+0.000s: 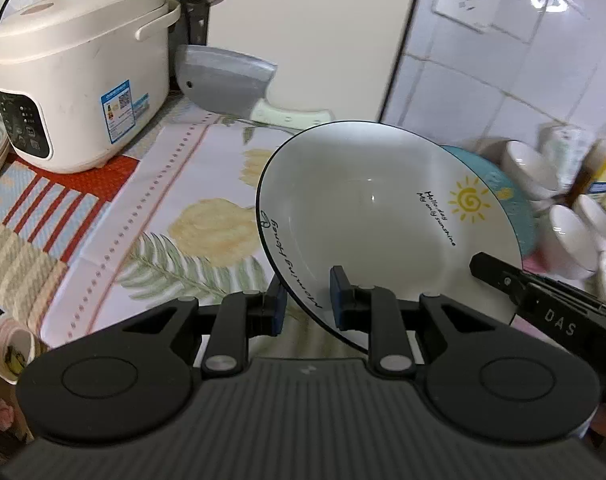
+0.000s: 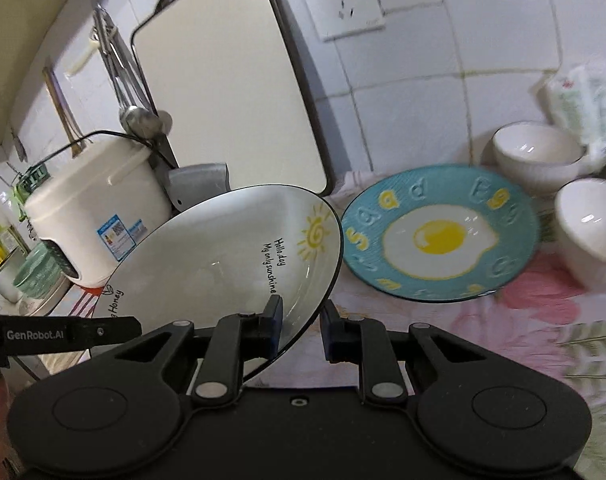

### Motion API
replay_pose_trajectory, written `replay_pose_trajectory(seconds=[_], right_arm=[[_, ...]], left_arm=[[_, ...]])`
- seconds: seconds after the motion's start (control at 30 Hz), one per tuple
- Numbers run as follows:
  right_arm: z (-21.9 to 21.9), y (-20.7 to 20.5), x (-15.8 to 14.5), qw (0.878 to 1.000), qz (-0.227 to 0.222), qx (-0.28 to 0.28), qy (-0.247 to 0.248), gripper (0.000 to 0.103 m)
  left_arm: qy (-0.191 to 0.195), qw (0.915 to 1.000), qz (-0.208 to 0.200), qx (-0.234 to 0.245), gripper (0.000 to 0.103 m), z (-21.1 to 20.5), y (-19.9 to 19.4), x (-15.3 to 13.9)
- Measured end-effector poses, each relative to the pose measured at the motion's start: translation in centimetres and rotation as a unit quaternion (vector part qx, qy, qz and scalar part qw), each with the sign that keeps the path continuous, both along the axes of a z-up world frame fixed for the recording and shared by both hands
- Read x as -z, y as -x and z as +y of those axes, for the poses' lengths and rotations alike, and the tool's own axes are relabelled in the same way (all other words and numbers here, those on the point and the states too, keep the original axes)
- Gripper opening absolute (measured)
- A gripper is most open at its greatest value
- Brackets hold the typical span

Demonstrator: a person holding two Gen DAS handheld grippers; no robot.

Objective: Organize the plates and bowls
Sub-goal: 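Carry the white plate with both grippers and lower it onto the cloth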

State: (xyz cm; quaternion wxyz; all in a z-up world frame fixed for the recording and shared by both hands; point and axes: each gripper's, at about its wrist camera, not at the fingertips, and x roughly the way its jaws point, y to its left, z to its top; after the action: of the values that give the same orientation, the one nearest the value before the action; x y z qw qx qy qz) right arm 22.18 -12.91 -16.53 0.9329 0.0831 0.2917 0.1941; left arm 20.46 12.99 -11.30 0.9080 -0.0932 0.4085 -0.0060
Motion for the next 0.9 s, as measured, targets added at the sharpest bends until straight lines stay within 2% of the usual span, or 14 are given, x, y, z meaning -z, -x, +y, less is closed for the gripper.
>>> replay_pose_trajectory(seconds=[0.27,0.53,0.9], right_arm=[[-5.0,5.1,-2.2,1.0,-0.002,-0.001,0.024,0.025],[-9.8,8.0,-1.4,0.999,0.009,0.017,0.04,0.025],[-13.5,8.9,1.3,0.997,0.043,0.041,0.055,0.026]], left_arm=[[0.014,0.9995,0.013,0.025,0.021,-4.5,4.2,-1.3],[0.022,0.9976,0.037,0.054,0.021,-8.9,5.9,-0.3],[0.033,0.9928,0.079,0.084,0.021,-12.5,5.1,3.0]])
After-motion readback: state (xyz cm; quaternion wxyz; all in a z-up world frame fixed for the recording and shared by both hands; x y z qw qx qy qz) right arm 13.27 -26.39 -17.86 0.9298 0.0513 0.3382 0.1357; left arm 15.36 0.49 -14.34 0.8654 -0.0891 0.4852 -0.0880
